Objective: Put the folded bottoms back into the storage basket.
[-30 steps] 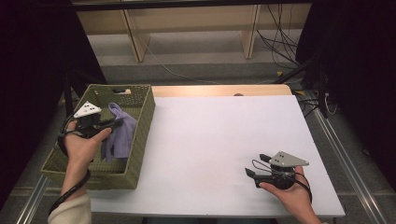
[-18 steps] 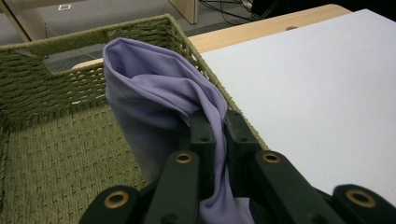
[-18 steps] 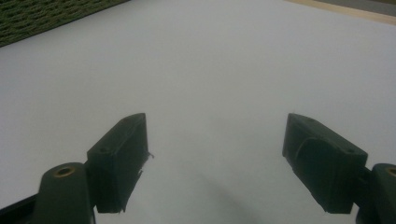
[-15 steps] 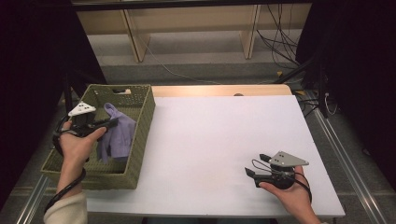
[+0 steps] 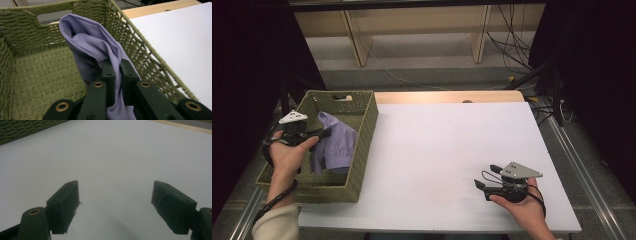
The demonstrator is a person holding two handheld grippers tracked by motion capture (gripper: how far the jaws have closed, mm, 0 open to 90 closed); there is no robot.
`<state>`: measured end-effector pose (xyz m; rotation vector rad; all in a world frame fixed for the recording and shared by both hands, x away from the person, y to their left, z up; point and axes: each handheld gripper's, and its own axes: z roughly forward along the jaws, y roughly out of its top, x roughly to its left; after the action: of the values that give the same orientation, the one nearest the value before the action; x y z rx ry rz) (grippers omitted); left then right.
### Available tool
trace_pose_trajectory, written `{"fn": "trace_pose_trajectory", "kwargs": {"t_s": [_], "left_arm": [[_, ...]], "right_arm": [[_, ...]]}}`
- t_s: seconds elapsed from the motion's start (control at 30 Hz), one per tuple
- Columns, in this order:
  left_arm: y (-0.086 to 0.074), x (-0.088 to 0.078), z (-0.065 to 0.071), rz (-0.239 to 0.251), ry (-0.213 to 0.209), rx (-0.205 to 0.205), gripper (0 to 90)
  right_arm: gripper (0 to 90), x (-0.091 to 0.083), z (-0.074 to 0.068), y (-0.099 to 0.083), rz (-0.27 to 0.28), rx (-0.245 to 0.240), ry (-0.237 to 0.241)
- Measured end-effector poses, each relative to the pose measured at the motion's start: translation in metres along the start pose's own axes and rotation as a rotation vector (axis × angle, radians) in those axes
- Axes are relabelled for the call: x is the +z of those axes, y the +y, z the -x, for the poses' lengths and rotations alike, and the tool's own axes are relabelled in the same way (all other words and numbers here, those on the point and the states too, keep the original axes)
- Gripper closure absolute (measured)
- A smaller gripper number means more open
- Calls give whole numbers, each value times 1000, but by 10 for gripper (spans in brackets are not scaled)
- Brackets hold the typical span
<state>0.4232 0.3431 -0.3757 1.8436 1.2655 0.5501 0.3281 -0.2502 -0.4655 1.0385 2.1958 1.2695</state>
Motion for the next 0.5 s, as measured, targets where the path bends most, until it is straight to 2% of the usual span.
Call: {"fn": "trace_pose_trajectory", "kwargs": {"t_s": [0.5], "left_arm": [[-4, 4, -34, -48, 57, -40, 827]], "right_arm": [[232, 0, 0, 0, 0, -1, -1]]}}
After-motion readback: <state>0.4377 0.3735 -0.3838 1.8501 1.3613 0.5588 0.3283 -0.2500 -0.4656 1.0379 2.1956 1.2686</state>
